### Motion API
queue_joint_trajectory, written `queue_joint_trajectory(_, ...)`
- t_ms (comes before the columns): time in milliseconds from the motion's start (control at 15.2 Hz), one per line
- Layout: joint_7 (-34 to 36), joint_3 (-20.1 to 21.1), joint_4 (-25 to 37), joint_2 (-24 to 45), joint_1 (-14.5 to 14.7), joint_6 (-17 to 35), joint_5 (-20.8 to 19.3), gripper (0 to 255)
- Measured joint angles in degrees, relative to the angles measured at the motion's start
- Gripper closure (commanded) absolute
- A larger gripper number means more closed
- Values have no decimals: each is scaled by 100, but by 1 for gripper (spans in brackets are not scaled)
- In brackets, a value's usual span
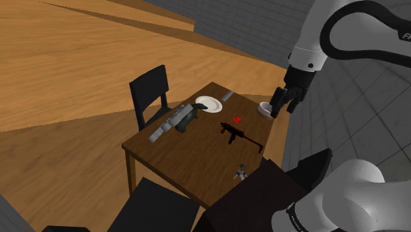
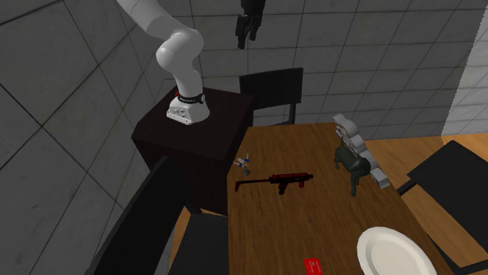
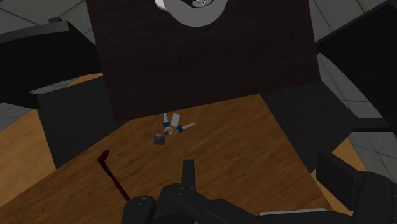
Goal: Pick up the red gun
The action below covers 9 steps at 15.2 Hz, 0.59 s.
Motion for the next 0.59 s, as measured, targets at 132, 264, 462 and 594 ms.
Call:
queue_joint_trajectory(132,-61,-43,-76,-11,-10,84,-37,0)
queue_joint_trajectory(264,-256,-181,-320,-3,-44,403,-154,0)
queue_joint_trajectory(462,-601,-439,-744,71,-109,1033,-363,0)
queue_joint_trajectory(594,-844,-630,-939,187,-163,1441,-507,0)
